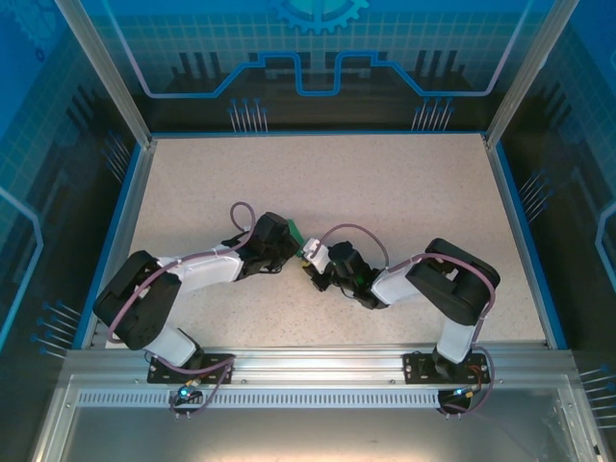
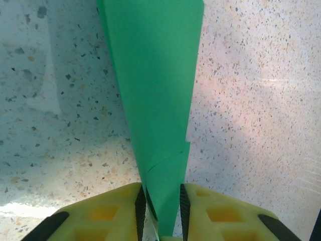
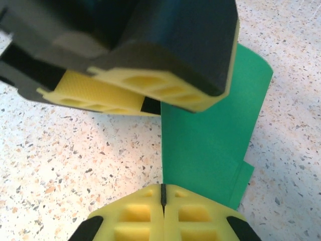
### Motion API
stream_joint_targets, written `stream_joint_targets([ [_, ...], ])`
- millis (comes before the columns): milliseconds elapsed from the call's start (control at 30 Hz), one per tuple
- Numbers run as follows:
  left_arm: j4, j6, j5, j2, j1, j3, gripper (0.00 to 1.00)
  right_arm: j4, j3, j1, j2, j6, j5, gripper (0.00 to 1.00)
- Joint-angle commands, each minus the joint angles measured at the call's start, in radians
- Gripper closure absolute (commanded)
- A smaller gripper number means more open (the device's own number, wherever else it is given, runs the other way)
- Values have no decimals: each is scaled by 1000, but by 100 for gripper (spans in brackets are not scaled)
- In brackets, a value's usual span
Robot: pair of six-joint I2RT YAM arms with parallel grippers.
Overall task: Fold a paper plane with a square sheet of paper (pick it up from the middle)
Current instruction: Fold the wing for the fifth time at the center of the table.
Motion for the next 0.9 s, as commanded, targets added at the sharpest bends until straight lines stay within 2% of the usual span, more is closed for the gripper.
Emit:
stream_joint_targets([
  [0, 28, 9, 43, -25, 28, -23, 68, 28, -19, -5, 13, -19, -25, 98],
  [133, 28, 35, 67, -27, 64, -31, 66, 35, -32, -12, 2, -30, -38, 99],
  [267, 20, 62, 80, -24, 83, -32, 67, 34, -38, -18, -10, -34, -56, 99],
  [400, 22, 84, 104, -9, 88, -23, 82, 30, -34, -19, -22, -40, -70, 96],
  [467, 24, 90, 114, -7, 87, -19, 89, 23, -29, -19, -31, -43, -72, 92],
  [533, 24, 91, 120, -8, 87, -14, 94, 22, -21, -19, -35, -48, -62, 83],
  [700, -3, 90, 125, -17, 87, 4, 96, 36, 6, -17, -24, -77, -38, 66],
  [867, -38, 96, 132, -30, 87, 23, 97, 70, 41, -9, 31, -125, -16, 62],
])
